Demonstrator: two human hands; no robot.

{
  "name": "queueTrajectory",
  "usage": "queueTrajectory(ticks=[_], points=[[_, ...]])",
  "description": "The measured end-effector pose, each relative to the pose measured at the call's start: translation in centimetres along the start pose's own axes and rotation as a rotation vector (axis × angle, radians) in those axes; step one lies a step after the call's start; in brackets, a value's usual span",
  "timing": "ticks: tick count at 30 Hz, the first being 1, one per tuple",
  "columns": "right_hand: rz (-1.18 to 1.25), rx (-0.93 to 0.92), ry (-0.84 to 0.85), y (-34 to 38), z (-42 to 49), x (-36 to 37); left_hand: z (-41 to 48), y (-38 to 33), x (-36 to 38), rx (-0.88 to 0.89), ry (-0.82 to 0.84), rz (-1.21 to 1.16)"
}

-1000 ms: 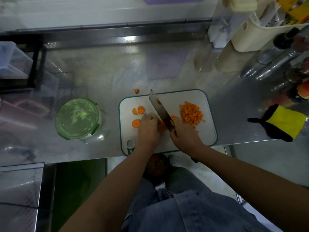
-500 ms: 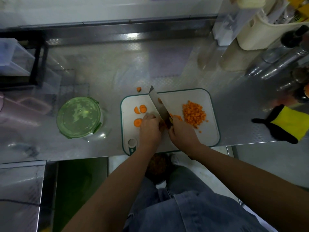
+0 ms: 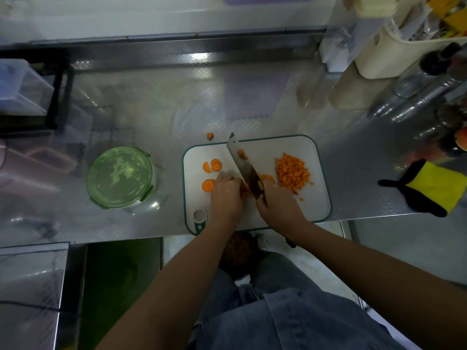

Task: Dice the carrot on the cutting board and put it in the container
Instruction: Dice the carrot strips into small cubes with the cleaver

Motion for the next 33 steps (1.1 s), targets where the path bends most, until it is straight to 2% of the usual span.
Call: queueTrajectory(ticks=[17,21,25,33], points=[[0.020,0.031,0.016,0.4,1.2,1.2,0.1,0.3,0.1,-0.057,0.005,-0.009],[-0.022,0.065,0.000,-1.1,1.5,0.0,0.1,0.0,0.2,-0.060,0.030,0.028],[0.081,0.123,-0.029,-3.3,1.1,-1.4,-0.1,0.1,0.1,-0.055,0.071,0.056],[0.159,0.011,-0.006,-0.3,-0.4,0.1,-1.4,1.4,-2.0,-0.081,-0.024,0.163]])
Point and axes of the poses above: each hand's wrist, its own z-axis towards the middle knuckle, its own x-axis out of the palm, y = z × x, the point moved 10 cm from there along z, towards the middle knuckle, and after that the axes turned 5 degrees about y, right-handed, at the moved point
